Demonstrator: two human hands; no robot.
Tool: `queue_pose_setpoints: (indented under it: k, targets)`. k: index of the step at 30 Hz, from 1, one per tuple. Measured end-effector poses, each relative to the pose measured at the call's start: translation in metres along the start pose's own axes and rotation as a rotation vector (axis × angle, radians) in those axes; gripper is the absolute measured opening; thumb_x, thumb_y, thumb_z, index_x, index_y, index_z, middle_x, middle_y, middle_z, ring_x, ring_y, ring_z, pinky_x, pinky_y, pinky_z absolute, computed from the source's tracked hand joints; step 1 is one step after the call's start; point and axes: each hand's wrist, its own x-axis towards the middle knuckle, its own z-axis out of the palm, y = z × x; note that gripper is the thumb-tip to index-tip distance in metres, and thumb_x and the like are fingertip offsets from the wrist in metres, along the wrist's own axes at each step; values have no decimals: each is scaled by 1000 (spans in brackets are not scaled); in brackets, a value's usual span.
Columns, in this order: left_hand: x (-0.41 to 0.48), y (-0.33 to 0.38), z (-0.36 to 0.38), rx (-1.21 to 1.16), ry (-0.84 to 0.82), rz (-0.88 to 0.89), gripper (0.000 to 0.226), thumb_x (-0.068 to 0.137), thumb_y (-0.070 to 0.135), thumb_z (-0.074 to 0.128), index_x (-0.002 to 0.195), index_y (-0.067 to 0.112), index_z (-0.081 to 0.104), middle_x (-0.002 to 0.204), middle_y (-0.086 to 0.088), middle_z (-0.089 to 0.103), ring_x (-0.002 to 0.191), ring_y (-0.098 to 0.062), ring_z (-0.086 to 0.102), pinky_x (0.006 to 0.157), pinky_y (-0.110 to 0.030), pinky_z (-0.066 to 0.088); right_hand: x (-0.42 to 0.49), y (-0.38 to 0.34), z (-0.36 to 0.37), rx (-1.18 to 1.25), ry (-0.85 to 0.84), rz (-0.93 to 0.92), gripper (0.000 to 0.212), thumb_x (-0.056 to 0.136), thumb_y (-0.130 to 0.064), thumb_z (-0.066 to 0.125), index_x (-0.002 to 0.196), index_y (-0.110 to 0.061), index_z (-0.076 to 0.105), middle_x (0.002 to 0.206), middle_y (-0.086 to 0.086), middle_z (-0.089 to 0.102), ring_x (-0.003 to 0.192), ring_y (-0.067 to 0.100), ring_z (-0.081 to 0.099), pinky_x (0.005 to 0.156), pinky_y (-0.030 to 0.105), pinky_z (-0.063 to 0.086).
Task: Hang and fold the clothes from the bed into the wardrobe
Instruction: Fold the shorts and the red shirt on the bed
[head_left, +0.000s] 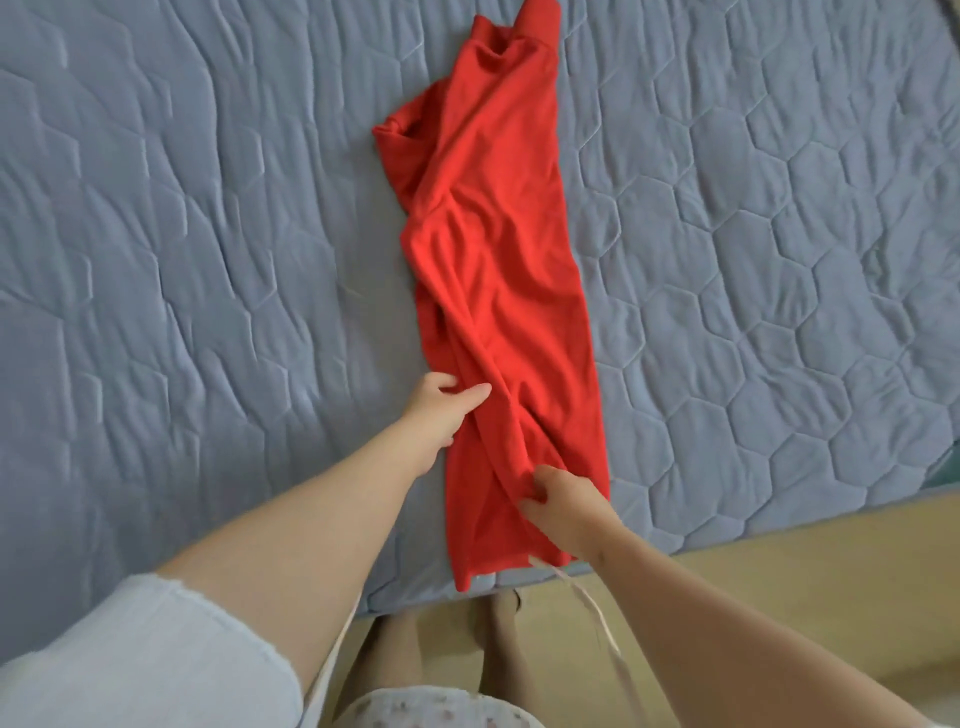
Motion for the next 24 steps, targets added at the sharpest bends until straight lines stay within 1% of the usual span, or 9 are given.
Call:
queue_pose_setpoints:
  k: [2, 4, 7, 9, 12, 13, 15, 18, 24]
  targets:
    - [-14, -16, 7, -12, -63, -57, 43, 84, 36, 65, 119, 20, 47, 111, -2, 58, 95, -17, 54, 81, -32, 42, -7, -10, 13, 128, -44, -60, 10, 86, -22, 56, 88, -15, 50, 85, 5, 56, 81, 23, 52, 63, 25, 29]
    - [-25, -32, 10, -61, -64, -85, 45, 83, 34, 67, 120, 17, 48, 119, -3, 60, 95, -17, 57, 80, -30, 44, -15, -19, 25, 201, -89, -93, 14, 85, -14, 56, 98, -11, 57, 84, 2, 55, 80, 19, 50, 65, 24, 33]
    - [-36, -53, 13, -90, 7, -144, 63, 87, 22, 65, 139, 10, 32, 135, -7, 50, 114, -22, 52, 84, -27, 36, -23, -23, 40, 190, -233, -130, 26, 85, -11, 54, 110, -13, 62, 107, 9, 64, 88, 19, 55, 75, 20, 38]
    - [-36, -67, 15, -103, 96, -183, 56, 89, 14, 61, 138, 6, 35, 132, -12, 51, 116, -25, 51, 87, -31, 38, -25, -20, 41, 140, -271, -143, 27, 89, -14, 53, 114, -11, 62, 118, 8, 62, 98, 22, 56, 78, 20, 37]
    - [-34, -83, 24, -103, 190, -217, 3, 88, 6, 57, 90, 5, 55, 91, -17, 60, 82, -24, 55, 78, -36, 45, -23, -8, 36, 247, -126, -8, 23, 88, -15, 47, 103, -12, 65, 102, 8, 65, 87, 22, 56, 74, 25, 41]
    - [-31, -90, 26, -83, 214, -227, 13, 89, 6, 55, 78, 8, 50, 82, -15, 57, 76, -23, 51, 72, -33, 41, -23, -2, 34, 288, -66, 43, 20, 88, -15, 46, 98, -13, 64, 95, 6, 64, 82, 20, 54, 71, 25, 40]
    - [-27, -97, 28, -21, 258, -213, 14, 92, 8, 50, 78, 8, 49, 84, -16, 56, 79, -25, 52, 70, -31, 39, -19, 10, 31, 314, 71, 128, 15, 86, -15, 46, 94, -15, 60, 95, 5, 61, 82, 22, 54, 69, 25, 38]
    - [-22, -109, 23, 134, 368, -173, 18, 95, 16, 44, 101, 2, 54, 105, -21, 59, 99, -35, 58, 84, -38, 45, -17, 22, 29, 376, 315, 224, 17, 85, -18, 51, 101, -15, 51, 101, 4, 48, 97, 29, 52, 78, 32, 38]
    - [-31, -121, 11, 150, 154, -106, 17, 88, 29, 61, 85, 14, 54, 96, -8, 63, 86, -26, 59, 71, -30, 45, -18, 26, 34, 381, 363, 219, 30, 80, -10, 52, 110, -10, 51, 112, 12, 47, 105, 34, 48, 91, 39, 41]
